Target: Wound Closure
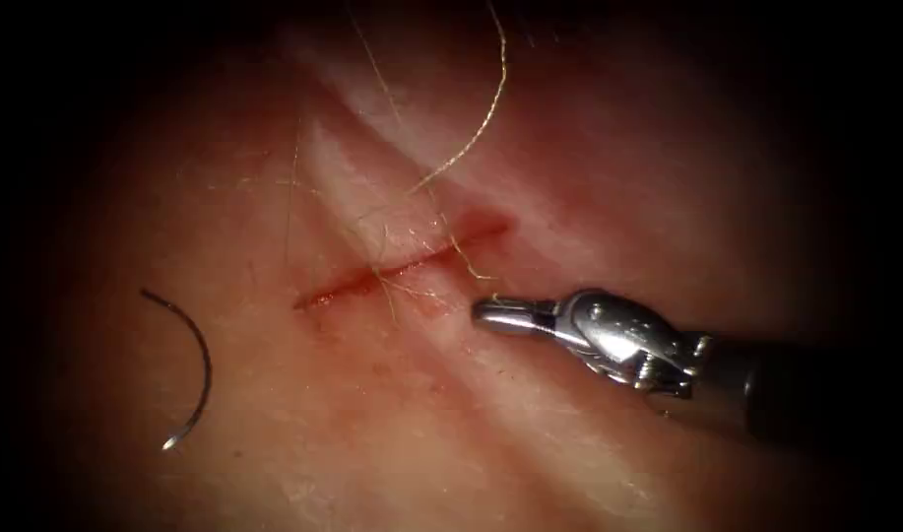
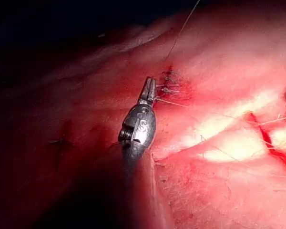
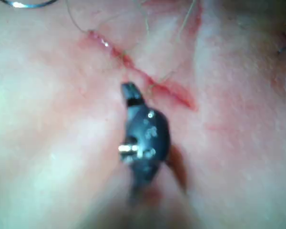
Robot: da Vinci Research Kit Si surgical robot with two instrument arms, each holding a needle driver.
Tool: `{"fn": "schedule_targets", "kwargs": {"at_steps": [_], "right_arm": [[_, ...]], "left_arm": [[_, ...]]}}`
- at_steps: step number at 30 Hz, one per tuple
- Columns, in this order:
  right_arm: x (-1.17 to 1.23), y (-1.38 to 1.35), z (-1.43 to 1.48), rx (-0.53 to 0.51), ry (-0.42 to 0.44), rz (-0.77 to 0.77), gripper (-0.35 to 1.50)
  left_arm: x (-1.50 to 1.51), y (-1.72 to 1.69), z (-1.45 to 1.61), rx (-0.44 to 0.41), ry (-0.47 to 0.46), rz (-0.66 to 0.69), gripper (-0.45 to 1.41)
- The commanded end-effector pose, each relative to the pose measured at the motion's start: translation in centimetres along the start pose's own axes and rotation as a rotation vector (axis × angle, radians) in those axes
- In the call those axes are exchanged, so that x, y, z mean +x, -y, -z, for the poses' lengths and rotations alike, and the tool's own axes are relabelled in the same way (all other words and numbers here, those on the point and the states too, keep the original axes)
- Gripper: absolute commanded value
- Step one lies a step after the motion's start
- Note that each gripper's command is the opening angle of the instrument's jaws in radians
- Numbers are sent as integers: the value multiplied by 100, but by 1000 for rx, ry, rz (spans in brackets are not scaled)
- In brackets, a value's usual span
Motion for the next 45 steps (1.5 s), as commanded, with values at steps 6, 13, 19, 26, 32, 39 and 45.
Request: {"fn": "schedule_targets", "kwargs": {"at_steps": [6,13,19,26,32,39,45], "right_arm": [[-6,12,0,11,-1,-2,-35],[-10,27,9,16,-1,-18,-35],[-15,45,18,42,18,-49,-35],[-28,74,40,74,40,-76,-35],[-38,85,51,82,41,-82,-35],[-47,84,48,82,44,-81,-35],[-58,83,49,80,51,-90,-35]], "left_arm": [[-28,22,-13,16,14,-16,-45],[-46,47,-13,53,42,-21,-45],[-63,56,-14,69,59,-35,-45],[-83,53,-16,82,66,-59,-45],[-91,60,-17,93,77,-65,-45],[-94,65,-18,101,87,-66,-45],[-96,70,-19,111,94,-67,-45]]}}
